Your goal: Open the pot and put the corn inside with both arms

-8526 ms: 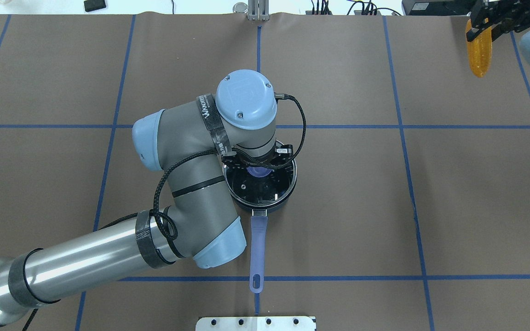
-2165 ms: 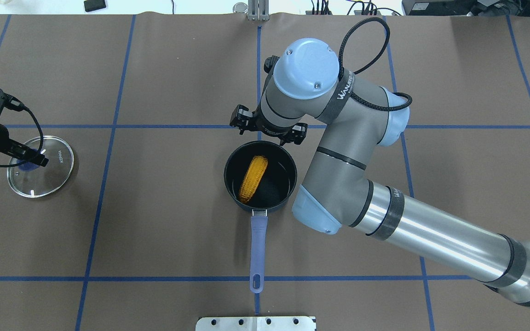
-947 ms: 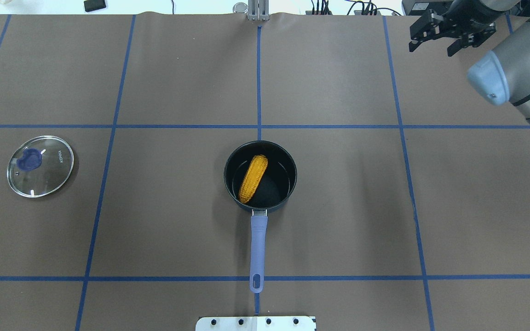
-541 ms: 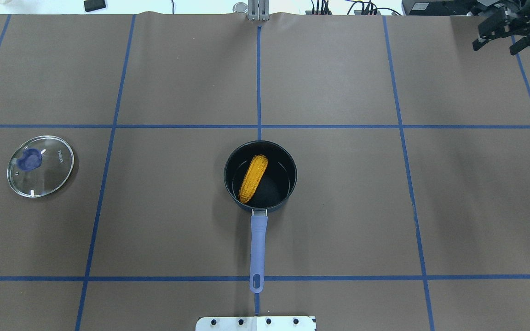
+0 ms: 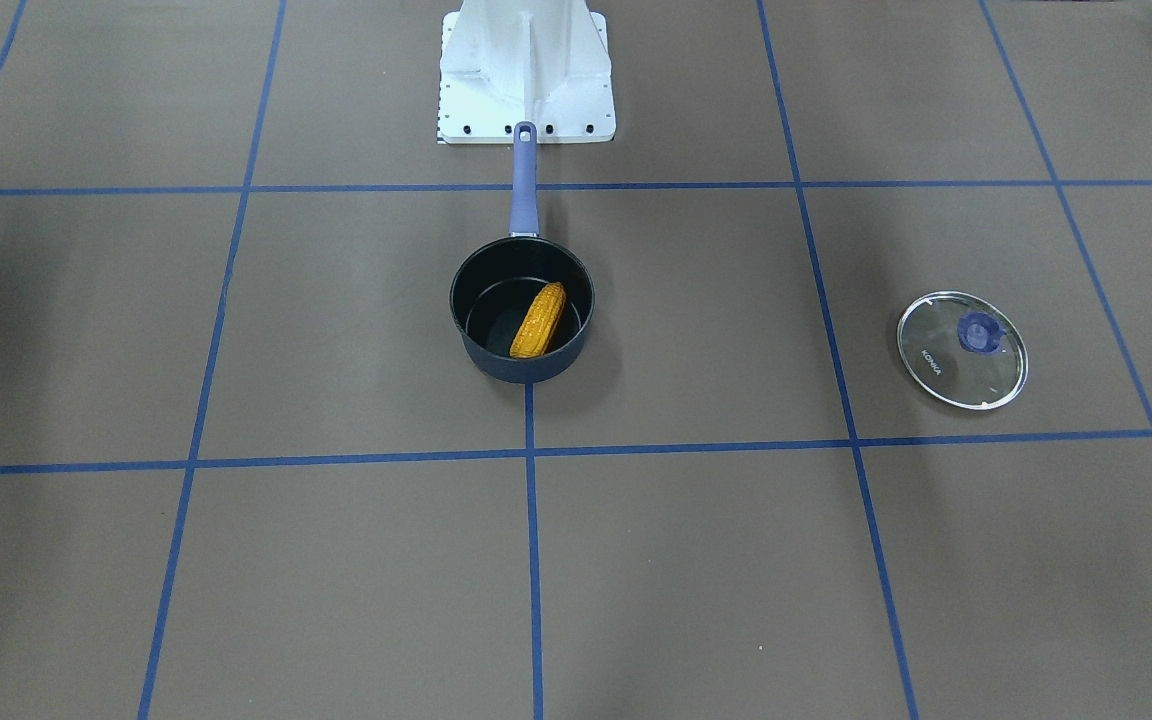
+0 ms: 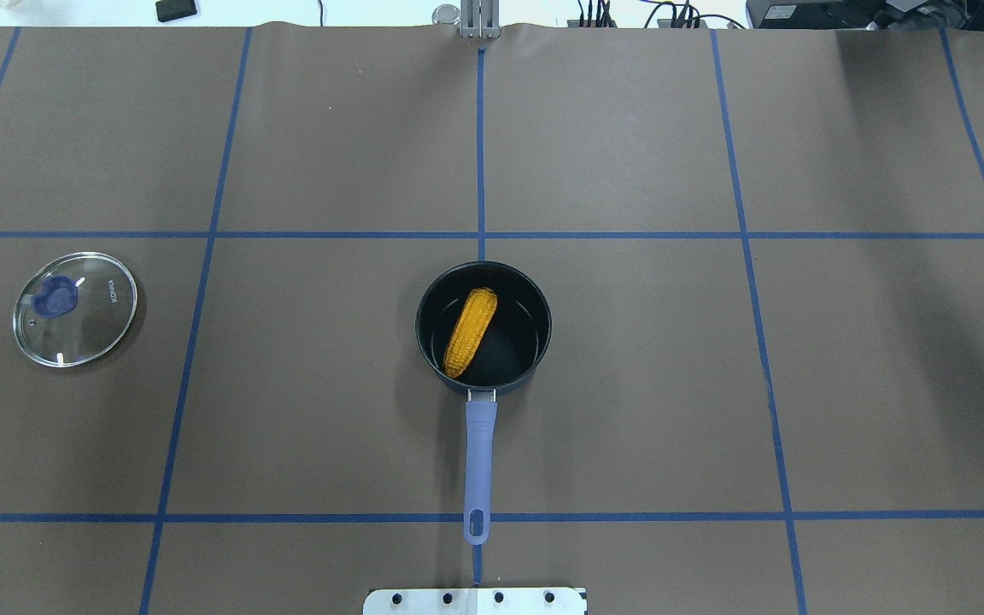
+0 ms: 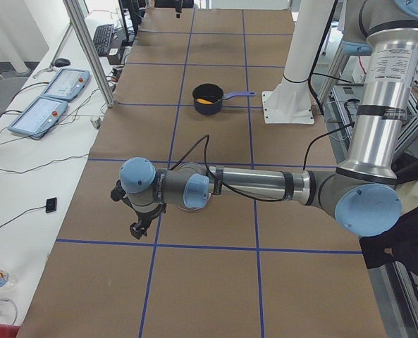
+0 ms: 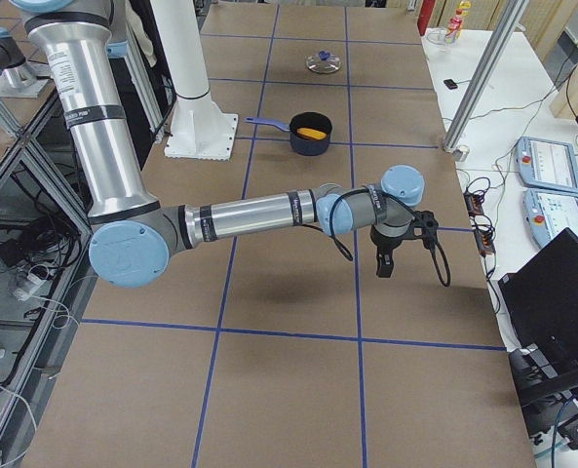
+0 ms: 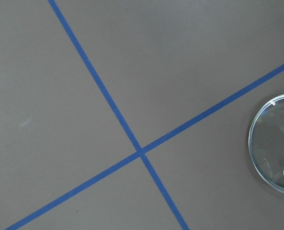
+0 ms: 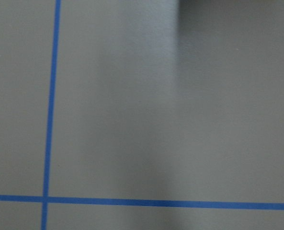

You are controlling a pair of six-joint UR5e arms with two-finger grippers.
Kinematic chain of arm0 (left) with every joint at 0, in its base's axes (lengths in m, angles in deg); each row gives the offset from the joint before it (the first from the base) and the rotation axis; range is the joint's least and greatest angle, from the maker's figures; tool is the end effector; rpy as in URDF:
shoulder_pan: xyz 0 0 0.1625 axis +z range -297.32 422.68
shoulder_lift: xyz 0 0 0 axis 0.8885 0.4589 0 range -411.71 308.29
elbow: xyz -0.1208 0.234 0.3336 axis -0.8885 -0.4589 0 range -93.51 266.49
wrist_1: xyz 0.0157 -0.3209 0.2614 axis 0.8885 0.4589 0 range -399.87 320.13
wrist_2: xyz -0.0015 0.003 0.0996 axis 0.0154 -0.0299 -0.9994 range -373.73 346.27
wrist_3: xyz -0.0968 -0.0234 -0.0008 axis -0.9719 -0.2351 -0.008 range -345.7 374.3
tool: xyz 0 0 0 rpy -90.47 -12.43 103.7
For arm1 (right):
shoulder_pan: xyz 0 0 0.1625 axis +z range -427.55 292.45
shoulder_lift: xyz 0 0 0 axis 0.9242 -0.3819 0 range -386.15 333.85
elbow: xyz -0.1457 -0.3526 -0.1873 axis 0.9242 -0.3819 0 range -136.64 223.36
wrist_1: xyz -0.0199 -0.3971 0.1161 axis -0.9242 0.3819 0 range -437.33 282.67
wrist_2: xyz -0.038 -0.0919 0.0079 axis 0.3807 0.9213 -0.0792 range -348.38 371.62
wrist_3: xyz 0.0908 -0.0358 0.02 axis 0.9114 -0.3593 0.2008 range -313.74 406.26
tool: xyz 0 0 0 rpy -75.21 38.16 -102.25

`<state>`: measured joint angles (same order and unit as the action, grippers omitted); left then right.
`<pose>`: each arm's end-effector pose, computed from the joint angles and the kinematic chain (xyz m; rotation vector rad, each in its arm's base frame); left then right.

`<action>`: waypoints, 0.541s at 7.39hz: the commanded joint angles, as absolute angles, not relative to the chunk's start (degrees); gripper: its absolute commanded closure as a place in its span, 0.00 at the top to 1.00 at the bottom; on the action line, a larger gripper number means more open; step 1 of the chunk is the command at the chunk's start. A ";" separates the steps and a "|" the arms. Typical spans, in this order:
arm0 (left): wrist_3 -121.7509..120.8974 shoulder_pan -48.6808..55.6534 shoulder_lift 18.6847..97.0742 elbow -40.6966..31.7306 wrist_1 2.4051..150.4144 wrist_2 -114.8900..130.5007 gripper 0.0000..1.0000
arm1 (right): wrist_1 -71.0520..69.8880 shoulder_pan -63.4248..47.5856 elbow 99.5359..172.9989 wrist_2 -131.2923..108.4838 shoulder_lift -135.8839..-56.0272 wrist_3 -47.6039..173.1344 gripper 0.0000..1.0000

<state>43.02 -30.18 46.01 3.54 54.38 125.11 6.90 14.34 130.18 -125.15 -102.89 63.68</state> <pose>-0.0858 -0.5505 0.6359 0.3123 0.8053 0.4598 -0.0244 -0.6008 0.5460 0.0752 -0.8481 0.0396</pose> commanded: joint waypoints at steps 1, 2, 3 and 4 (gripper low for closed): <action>43.92 -31.01 45.76 3.78 54.44 125.23 0.97 | 3.82 15.51 130.11 -123.66 -104.89 62.26 1.00; 44.01 -31.36 45.67 3.87 54.70 125.14 0.97 | 3.27 15.59 130.11 -123.73 -105.16 62.61 1.00; 44.01 -31.88 45.15 3.70 54.70 125.31 0.97 | 3.96 15.59 130.20 -124.08 -105.07 62.70 1.00; 44.01 -31.80 45.23 3.26 54.53 124.79 0.97 | 3.80 16.55 130.63 -124.52 -105.94 62.53 1.00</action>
<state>43.99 -31.64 45.36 3.65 54.63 125.15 3.88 15.78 130.26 -124.11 -105.21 62.60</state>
